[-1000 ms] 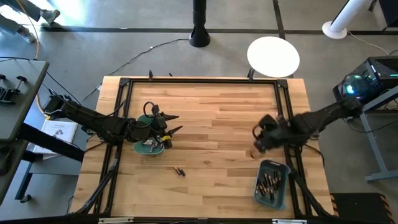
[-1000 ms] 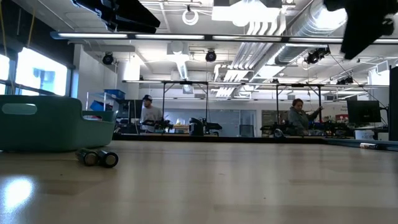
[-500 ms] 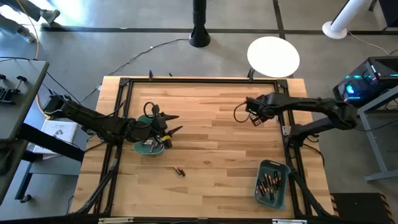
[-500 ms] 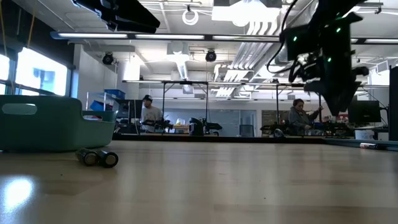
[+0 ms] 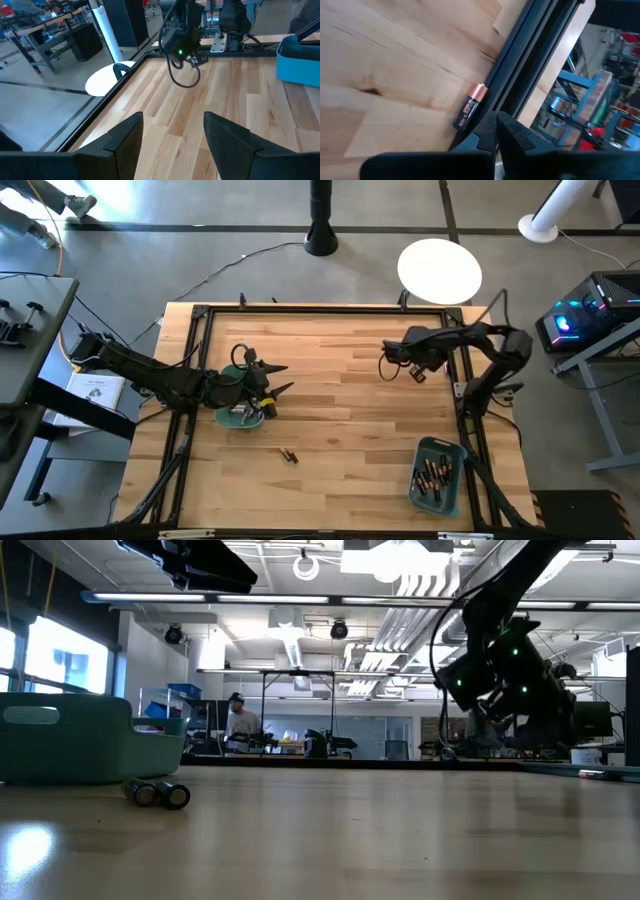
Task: Sort batteries
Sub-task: Put the black battery into the blue bin
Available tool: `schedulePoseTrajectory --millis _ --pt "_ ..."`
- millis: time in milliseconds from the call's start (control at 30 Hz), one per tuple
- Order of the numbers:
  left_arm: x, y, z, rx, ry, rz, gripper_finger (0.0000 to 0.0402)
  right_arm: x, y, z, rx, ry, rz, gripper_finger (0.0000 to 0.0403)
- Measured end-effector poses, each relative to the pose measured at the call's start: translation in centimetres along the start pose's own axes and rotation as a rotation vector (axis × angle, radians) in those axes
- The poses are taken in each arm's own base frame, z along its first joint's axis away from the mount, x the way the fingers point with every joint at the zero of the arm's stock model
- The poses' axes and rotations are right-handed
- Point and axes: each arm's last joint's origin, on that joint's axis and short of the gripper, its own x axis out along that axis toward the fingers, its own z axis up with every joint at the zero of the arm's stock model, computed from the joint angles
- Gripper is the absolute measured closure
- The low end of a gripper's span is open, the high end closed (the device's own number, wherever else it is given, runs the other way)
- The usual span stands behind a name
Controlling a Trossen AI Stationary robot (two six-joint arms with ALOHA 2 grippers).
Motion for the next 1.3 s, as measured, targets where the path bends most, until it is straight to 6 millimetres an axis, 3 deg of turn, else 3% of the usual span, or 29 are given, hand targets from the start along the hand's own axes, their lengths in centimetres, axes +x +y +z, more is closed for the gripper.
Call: schedulePoseTrajectory --millis 333,600,1300 --pt "0.0 0.0 0.0 0.026 0.001 0.000 0.0202 2.1 2.2 0.7 -0.014 0.112 -0.090 0.0402" --pt "0.0 -0.1 0.0 0.027 0.000 -0.027 0.0202 4.7 3.2 -1.1 0.021 0.201 -0.086 0.0403" --pt "-0.3 -0.6 0.0 0.032 -0.004 -0.072 0.0202 3.3 3.2 -0.6 0.039 0.134 -0.019 0.0403"
